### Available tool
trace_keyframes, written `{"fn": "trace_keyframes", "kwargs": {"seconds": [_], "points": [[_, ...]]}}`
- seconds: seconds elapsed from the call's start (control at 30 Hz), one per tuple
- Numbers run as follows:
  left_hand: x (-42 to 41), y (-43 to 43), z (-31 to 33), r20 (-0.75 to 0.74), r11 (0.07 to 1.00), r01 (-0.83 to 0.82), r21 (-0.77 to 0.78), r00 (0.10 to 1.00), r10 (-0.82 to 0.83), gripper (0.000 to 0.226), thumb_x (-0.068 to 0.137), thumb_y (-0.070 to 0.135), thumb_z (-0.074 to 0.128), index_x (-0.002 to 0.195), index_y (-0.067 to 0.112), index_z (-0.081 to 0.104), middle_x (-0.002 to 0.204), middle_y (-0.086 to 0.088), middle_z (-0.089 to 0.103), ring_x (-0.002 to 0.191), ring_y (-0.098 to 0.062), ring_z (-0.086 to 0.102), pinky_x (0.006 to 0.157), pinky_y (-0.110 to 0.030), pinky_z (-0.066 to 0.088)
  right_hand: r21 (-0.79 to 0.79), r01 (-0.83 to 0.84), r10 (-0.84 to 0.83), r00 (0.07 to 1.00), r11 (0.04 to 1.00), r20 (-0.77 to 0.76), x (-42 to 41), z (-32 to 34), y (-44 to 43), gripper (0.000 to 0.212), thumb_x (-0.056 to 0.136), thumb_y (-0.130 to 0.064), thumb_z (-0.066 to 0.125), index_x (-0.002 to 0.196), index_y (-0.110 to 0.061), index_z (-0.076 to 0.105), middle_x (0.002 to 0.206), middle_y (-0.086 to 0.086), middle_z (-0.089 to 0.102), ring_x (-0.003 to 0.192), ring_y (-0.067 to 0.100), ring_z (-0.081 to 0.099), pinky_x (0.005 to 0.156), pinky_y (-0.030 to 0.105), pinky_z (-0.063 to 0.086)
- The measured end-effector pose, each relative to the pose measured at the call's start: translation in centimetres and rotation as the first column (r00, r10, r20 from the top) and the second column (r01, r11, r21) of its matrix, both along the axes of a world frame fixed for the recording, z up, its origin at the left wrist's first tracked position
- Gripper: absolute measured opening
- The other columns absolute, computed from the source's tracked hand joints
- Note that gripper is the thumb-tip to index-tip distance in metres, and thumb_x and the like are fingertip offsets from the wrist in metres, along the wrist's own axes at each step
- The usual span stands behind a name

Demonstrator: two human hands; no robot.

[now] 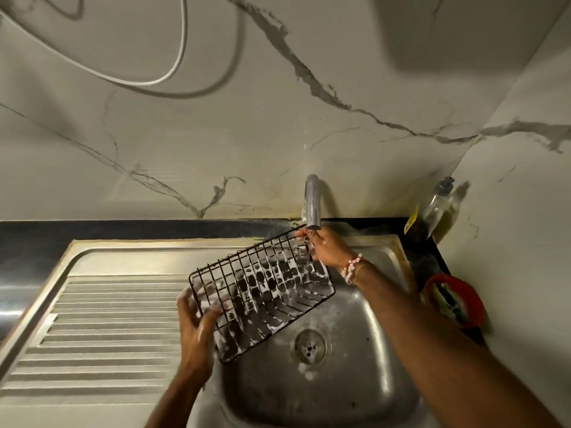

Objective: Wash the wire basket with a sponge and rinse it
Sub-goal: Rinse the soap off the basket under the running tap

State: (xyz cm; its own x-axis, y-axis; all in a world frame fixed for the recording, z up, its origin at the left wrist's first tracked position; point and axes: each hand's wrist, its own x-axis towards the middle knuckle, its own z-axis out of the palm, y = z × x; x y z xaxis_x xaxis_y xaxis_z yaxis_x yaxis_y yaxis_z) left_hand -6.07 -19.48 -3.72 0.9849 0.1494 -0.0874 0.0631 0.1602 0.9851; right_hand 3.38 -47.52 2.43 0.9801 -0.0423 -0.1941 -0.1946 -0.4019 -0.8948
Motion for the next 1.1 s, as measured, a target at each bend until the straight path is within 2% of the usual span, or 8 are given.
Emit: {"fn": "trace_keyframes", "kwargs": {"seconds": [0.13, 0.27, 0.37, 0.5, 0.6, 0.77, 0.9, 1.1], "points": [[-1.2, -0.6, -1.4, -0.149, 0.995, 0.071, -0.067, 0.986, -0.081, 0.072, 0.067, 0.079, 0.068, 0.127, 0.052, 0.040, 0.147, -0.014, 0.047, 0.134, -0.043, 0.048, 0.106, -0.063, 0.040, -0.494, 0.156, -0.039, 0.970, 0.855, 0.238, -0.2, 0.5, 1.0, 0.027, 0.099, -0.022, 0.042, 0.101, -0.024, 0.069, 0.082, -0.001, 0.070, 0.054, 0.009, 0.055, 0.043, 0.018, 0.029], [0.3, -0.8, 0.4, -0.121, 0.987, 0.104, 0.125, 0.989, -0.088, 0.092, 0.063, 0.088, 0.059, 0.143, 0.052, 0.031, 0.155, -0.006, 0.039, 0.137, -0.027, 0.044, 0.103, -0.039, 0.041, -0.728, 0.171, 0.181, 0.908, 0.664, 0.378, -0.9, 1.1, 1.7, 0.027, 0.097, -0.024, 0.045, 0.113, -0.027, 0.066, 0.076, 0.010, 0.071, 0.065, 0.029, 0.067, 0.049, 0.028, 0.042], [2.4, -3.2, 3.2, -0.158, 0.861, 0.378, 0.342, 0.926, -0.343, 0.079, 0.082, 0.062, 0.063, 0.151, 0.037, 0.035, 0.142, 0.013, 0.041, 0.129, -0.013, 0.044, 0.088, -0.020, 0.045, -0.754, 0.183, 0.344, 0.805, 0.631, 0.483, -1.0, 1.4, 2.7, 0.023, 0.089, -0.024, 0.055, 0.109, -0.026, 0.066, 0.082, 0.003, 0.074, 0.070, 0.026, 0.070, 0.051, 0.029, 0.051], [4.9, -7.0, 4.4, -0.245, 0.687, 0.500, 0.527, 0.864, -0.441, 0.075, 0.081, 0.057, 0.072, 0.146, 0.030, 0.043, 0.142, 0.012, 0.050, 0.125, -0.012, 0.052, 0.106, -0.042, 0.045, -0.796, 0.118, 0.515, 0.704, 0.593, 0.488, -0.9, 1.8, 4.3, 0.031, 0.093, -0.034, 0.042, 0.110, -0.021, 0.066, 0.092, 0.002, 0.074, 0.076, 0.024, 0.071, 0.062, 0.034, 0.057], [5.5, -9.0, 4.2, -0.220, 0.809, 0.352, 0.470, 0.935, -0.279, 0.033, 0.094, 0.041, 0.061, 0.126, 0.031, 0.055, 0.126, 0.001, 0.067, 0.113, -0.017, 0.062, 0.101, -0.045, 0.051, -0.810, 0.152, 0.521, 0.695, 0.566, 0.495, -0.8, 2.0, 4.6, 0.024, 0.094, -0.033, 0.052, 0.110, -0.021, 0.066, 0.091, 0.002, 0.074, 0.078, 0.022, 0.071, 0.064, 0.033, 0.055], [5.5, -9.1, 4.5, -0.161, 0.869, 0.204, 0.452, 0.976, -0.145, 0.030, 0.097, 0.046, 0.054, 0.117, 0.024, 0.050, 0.128, -0.005, 0.061, 0.109, -0.022, 0.060, 0.099, -0.044, 0.049, -0.757, -0.052, 0.525, 0.752, 0.651, 0.399, -1.4, 1.8, 1.2, 0.035, 0.096, -0.026, 0.046, 0.130, -0.029, 0.053, 0.113, 0.005, 0.069, 0.094, 0.022, 0.069, 0.073, 0.034, 0.057], [5.4, -8.5, 4.3, -0.175, 0.869, 0.184, 0.459, 0.978, -0.115, 0.047, 0.099, 0.035, 0.055, 0.141, 0.028, 0.035, 0.141, -0.020, 0.056, 0.116, -0.035, 0.062, 0.103, -0.059, 0.047, -0.794, -0.148, 0.483, 0.852, 0.589, 0.199, -1.6, 1.7, -0.8, 0.044, 0.098, -0.028, 0.045, 0.141, -0.028, 0.040, 0.126, 0.007, 0.062, 0.106, 0.026, 0.064, 0.079, 0.037, 0.055], [4.1, -10.2, 4.7, -0.086, 0.852, 0.189, 0.488, 0.982, -0.168, 0.076, 0.080, 0.065, 0.041, 0.152, 0.042, 0.035, 0.149, -0.005, 0.052, 0.134, -0.022, 0.051, 0.110, -0.059, 0.041, -0.802, -0.058, 0.604, 0.691, 0.594, 0.397, -1.5, 2.9, 4.3, 0.039, 0.095, -0.014, 0.048, 0.134, -0.015, 0.051, 0.111, 0.014, 0.069, 0.093, 0.030, 0.068, 0.076, 0.037, 0.055]]}}
